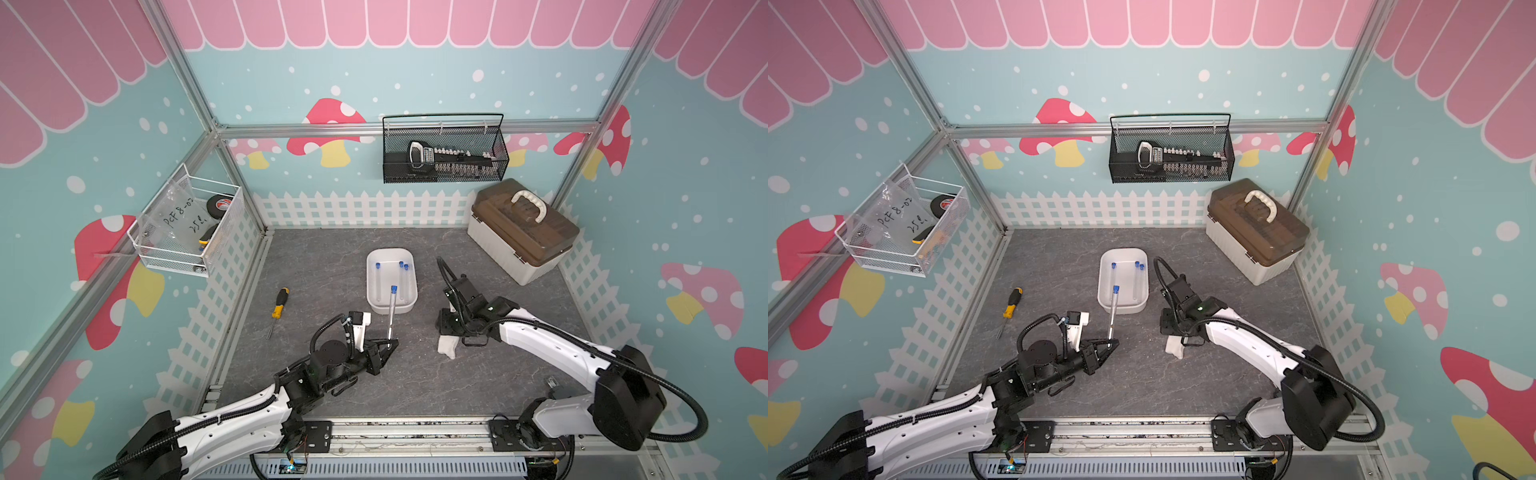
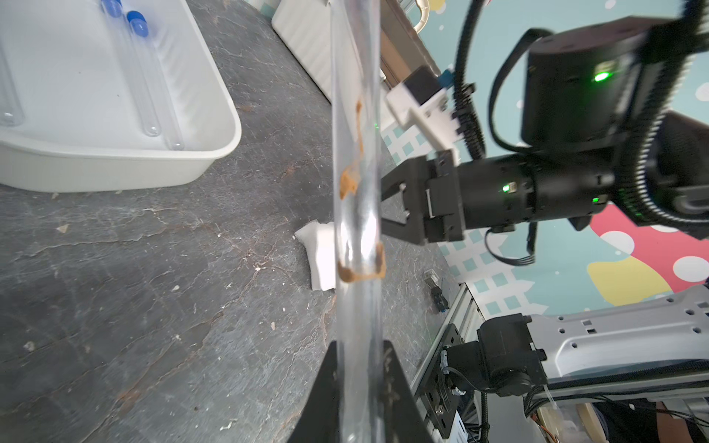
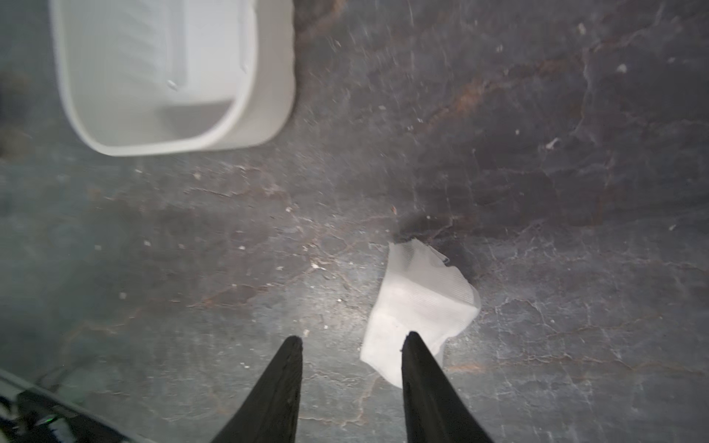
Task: Wipe the exteriors of test tubes
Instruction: Adjust the cleaning item at the center of the board.
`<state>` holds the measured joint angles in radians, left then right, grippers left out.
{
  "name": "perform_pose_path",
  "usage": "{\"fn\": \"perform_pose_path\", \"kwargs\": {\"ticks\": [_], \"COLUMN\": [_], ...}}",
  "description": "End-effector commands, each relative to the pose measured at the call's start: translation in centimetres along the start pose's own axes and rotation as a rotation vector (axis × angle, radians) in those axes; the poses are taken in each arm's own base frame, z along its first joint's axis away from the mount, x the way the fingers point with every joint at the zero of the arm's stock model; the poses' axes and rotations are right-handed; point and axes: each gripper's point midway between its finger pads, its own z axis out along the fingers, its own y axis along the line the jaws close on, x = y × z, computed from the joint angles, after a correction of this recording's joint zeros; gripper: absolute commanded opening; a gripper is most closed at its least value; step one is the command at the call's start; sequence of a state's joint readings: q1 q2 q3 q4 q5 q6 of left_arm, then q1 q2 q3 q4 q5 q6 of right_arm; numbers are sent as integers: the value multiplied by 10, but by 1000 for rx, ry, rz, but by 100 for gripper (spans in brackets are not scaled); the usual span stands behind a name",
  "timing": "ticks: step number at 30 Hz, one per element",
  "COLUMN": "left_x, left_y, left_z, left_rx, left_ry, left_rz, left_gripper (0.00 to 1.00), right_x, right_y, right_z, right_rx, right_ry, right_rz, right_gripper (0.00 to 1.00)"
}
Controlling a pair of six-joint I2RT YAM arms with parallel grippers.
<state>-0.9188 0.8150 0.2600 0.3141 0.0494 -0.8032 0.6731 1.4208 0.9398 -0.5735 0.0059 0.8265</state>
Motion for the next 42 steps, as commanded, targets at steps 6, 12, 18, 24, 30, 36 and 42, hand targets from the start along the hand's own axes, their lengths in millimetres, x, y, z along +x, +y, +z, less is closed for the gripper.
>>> {"fn": "perform_pose_path", "kwargs": {"ticks": [6, 12, 18, 24, 30, 36, 42], "left_x": [4, 3, 4, 3, 6, 7, 7], "left_y": [9, 5, 7, 6, 5, 8, 10], "left_z": [-2, -1, 0, 1, 2, 1, 2], "left_rx": [-42, -31, -38, -35, -25, -31, -36], "left_ry": [11, 18, 21, 19, 33, 30, 26], "left_rz": [12, 21, 24, 24, 23, 21, 18], "left_gripper": [6, 6, 7, 7, 7, 7, 7], "right_x": [22, 25, -10, 2, 45, 33, 10], "right_y": [-13, -21, 44, 37, -26, -53, -38], "right_z": [42, 47, 1, 2, 43, 14, -16], "right_rx": [170, 219, -115, -280, -40, 156, 124], "right_ry": [108, 110, -49, -48, 110, 88, 34], "right_rz": [-71, -73, -97, 17, 57, 1, -44], "right_gripper": [45, 7, 1, 8, 18, 33, 34]}}
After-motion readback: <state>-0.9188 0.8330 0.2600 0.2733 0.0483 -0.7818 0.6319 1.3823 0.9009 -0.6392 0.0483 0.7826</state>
